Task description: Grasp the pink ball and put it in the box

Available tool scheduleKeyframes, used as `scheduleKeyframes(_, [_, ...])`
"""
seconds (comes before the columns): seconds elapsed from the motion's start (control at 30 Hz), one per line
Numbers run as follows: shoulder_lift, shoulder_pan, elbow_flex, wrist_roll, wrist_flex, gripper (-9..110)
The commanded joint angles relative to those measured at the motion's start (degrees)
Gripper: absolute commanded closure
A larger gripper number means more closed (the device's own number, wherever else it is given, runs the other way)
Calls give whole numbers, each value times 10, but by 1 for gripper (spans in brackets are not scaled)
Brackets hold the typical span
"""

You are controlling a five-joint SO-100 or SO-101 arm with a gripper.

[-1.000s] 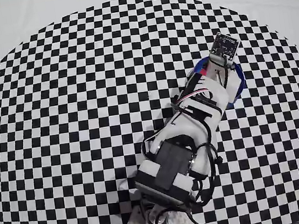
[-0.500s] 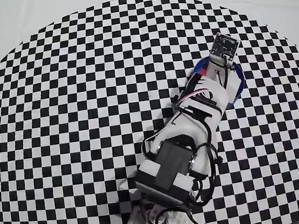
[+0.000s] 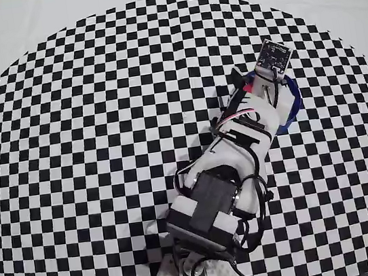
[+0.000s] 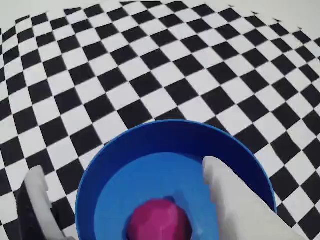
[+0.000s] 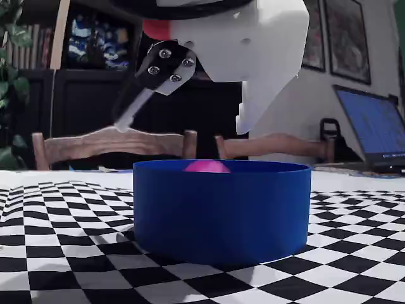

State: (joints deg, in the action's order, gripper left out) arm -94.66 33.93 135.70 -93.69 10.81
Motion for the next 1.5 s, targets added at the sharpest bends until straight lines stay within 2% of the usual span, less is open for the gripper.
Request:
scheduleKeyframes(0.0, [-7,0,-17,2,13,60])
scheduleKeyframes(0.1, [-11,-3,-18,21,17,60])
scheduleKeyframes(0.2, [-28,-18,-24,91,18,60])
scheduleKeyframes(0.37, [-94,-64,-24,302,24,61])
scheduleKeyframes(0.5, [-184,-106,-16,503,8,79])
scheduleKeyframes(0.57, [-224,-120,-16,584,-9,98])
scheduleKeyframes(0.6, [-250,-127,-17,632,-25,101])
scheduleKeyframes(0.7, [-346,-142,-25,769,-116,101])
scheduleKeyframes(0.77, [-412,-158,-25,813,-200,101])
scheduleKeyframes(0.87, [-511,-200,-9,853,-324,101])
scheduleKeyframes(1.07, [-751,-298,125,865,-436,101])
scheduleKeyframes(1.33, [-899,-333,369,866,-452,101])
scheduleKeyframes(1.47, [-916,-357,426,866,-471,101])
